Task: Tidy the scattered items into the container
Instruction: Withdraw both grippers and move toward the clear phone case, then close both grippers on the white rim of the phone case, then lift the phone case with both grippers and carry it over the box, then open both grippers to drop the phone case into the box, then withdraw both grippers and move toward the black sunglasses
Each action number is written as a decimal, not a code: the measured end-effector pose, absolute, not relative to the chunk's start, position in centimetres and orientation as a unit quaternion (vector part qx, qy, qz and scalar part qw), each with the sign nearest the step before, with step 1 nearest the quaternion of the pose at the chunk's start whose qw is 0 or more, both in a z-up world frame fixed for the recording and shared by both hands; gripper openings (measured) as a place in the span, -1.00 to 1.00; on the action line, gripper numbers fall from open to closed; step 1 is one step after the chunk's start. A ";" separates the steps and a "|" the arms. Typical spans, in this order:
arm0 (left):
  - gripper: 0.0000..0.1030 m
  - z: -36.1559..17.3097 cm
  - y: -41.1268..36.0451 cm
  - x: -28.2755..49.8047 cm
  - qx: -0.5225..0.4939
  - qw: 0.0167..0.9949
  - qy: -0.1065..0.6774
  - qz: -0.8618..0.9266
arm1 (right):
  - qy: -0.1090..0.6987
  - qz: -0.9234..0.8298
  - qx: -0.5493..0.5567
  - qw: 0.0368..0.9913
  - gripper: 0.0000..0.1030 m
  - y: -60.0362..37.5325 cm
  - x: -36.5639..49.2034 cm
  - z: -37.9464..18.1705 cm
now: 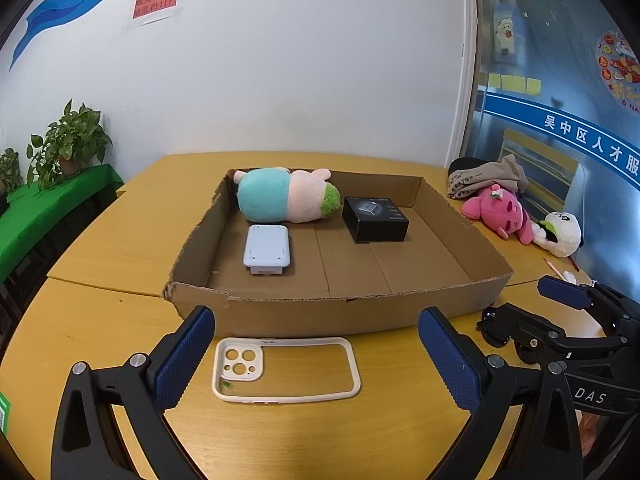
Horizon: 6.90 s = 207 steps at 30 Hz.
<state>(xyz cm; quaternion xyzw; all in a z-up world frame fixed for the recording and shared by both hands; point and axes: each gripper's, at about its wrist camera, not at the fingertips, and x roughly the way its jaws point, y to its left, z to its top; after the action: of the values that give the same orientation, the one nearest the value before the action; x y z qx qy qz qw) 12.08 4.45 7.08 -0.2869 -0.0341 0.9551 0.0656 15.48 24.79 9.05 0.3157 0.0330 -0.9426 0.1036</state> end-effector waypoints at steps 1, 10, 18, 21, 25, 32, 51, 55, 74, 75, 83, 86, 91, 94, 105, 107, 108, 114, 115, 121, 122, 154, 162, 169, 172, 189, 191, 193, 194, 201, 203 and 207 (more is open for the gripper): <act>1.00 7.0 4.6 12.0 -0.289 0.068 -0.033 0.954 | 0.030 -0.942 0.318 0.102 0.56 25.0 15.5 8.9; 1.00 6.9 6.4 11.1 -0.291 0.094 -0.014 0.952 | 0.010 -0.942 0.323 0.087 0.56 26.3 15.4 8.5; 1.00 5.1 2.7 10.6 -0.310 0.098 -0.044 0.945 | 0.019 -0.933 0.347 0.095 0.56 24.1 14.4 7.2; 1.00 3.6 0.6 10.2 -0.327 0.079 -0.046 0.941 | 0.016 -0.921 0.373 0.110 0.56 22.7 13.5 5.7; 1.00 1.3 -1.7 9.0 -0.353 0.055 -0.038 0.933 | -0.004 -0.901 0.412 0.136 0.56 20.9 12.0 3.2; 0.78 -2.3 -3.4 5.9 -0.397 0.046 -0.036 0.916 | 0.025 -0.882 0.448 0.147 0.56 17.6 9.3 -1.1; -0.60 -4.9 -2.5 4.8 -0.446 0.037 -0.027 0.894 | 0.057 -0.890 0.430 0.138 -0.21 16.5 8.7 -3.1; -0.61 -4.8 -1.7 4.9 -0.450 0.043 -0.023 0.891 | 0.048 -0.886 0.432 0.160 -0.86 16.9 9.3 -2.9; -0.89 4.5 4.0 8.9 -0.341 0.115 -0.039 0.932 | 0.011 -0.928 0.354 0.114 -0.88 25.3 13.9 4.6; -0.89 4.5 3.9 8.7 -0.341 0.118 -0.042 0.932 | 0.012 -0.929 0.353 0.112 -0.88 25.2 13.9 4.7; -0.89 3.9 0.8 8.5 -0.342 0.096 -0.070 0.932 | 0.044 -0.925 0.358 0.118 -0.88 21.8 12.9 5.2; -0.89 5.1 -1.0 8.2 -0.332 0.083 -0.066 0.937 | 0.046 -0.925 0.352 0.134 -0.89 19.9 12.1 6.0; -0.89 7.6 -2.1 6.9 -0.317 0.083 -0.049 0.944 | 0.034 -0.927 0.341 0.151 -0.88 18.8 10.8 7.7; -0.89 8.4 -1.3 5.6 -0.315 0.095 -0.038 0.943 | 0.016 -0.932 0.333 0.144 -0.88 19.8 9.5 8.7; -0.89 7.2 3.5 -2.6 -0.344 0.096 -0.027 0.934 | 0.014 -0.923 0.362 0.126 -0.89 23.7 1.4 8.1; -0.89 7.4 3.8 -4.4 -0.355 0.098 -0.038 0.929 | 0.014 -0.918 0.374 0.128 -0.89 24.1 -0.4 8.0; -0.89 7.6 3.9 -5.4 -0.361 0.103 -0.042 0.926 | 0.012 -0.916 0.380 0.128 -0.89 24.3 -1.2 8.0; -0.89 7.8 4.7 -10.5 -0.404 0.116 -0.035 0.907 | 0.026 -0.898 0.415 0.143 -0.89 24.9 -5.6 7.8; -0.89 7.4 4.8 -11.3 -0.414 0.116 -0.034 0.902 | 0.029 -0.893 0.425 0.145 -0.89 24.9 -6.5 7.6; -0.88 4.5 5.3 -14.8 -0.471 0.108 -0.025 0.875 | 0.034 -0.856 0.495 0.147 -0.89 24.5 -10.5 5.0; -0.88 4.0 5.4 -15.2 -0.480 0.105 -0.021 0.871 | 0.034 -0.848 0.507 0.150 -0.89 24.3 -11.0 4.4; 1.00 10.4 4.9 -0.6 -0.289 0.086 0.044 0.952 | 0.010 -0.922 0.356 0.153 0.58 26.9 4.5 8.9; 1.00 8.2 7.4 6.4 -0.264 0.074 0.024 0.961 | -0.013 -0.937 0.333 0.103 0.58 27.9 11.1 7.9; 1.00 8.3 6.6 10.2 -0.256 0.054 -0.015 0.965 | 0.018 -0.947 0.308 0.093 0.58 27.3 13.2 9.0; 1.00 8.7 6.8 10.9 -0.257 0.040 0.004 0.966 | 0.020 -0.948 0.303 0.096 0.58 26.8 13.7 9.3; 1.00 8.4 6.5 11.6 -0.273 0.042 -0.005 0.961 | 0.035 -0.950 0.292 0.105 0.58 25.7 14.9 10.0; 1.00 8.3 6.5 11.7 -0.272 0.040 -0.004 0.961 | 0.028 -0.948 0.298 0.109 0.58 25.7 14.8 9.9; 1.00 8.0 6.6 11.6 -0.277 0.039 -0.005 0.960 | 0.027 -0.947 0.301 0.111 0.58 25.6 14.9 9.8; 1.00 7.9 6.6 11.5 -0.279 0.039 -0.005 0.960 | 0.029 -0.947 0.301 0.112 0.58 25.6 14.9 9.8; 1.00 7.5 6.7 11.3 -0.282 0.039 -0.006 0.958 | 0.029 -0.947 0.300 0.110 0.58 25.8 15.0 9.8; 1.00 7.5 6.7 11.3 -0.282 0.038 -0.006 0.959 | 0.026 -0.947 0.301 0.112 0.58 25.9 14.9 9.8; 0.99 7.3 7.0 11.4 -0.286 0.043 -0.002 0.957 | 0.026 -0.946 0.302 0.112 0.58 26.0 15.0 9.6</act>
<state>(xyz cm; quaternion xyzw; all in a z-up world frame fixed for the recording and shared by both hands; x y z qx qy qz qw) 11.35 6.99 7.26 -0.2862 -0.0018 0.9572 0.0430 15.02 26.00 9.62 0.3022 0.0259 -0.9463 0.1118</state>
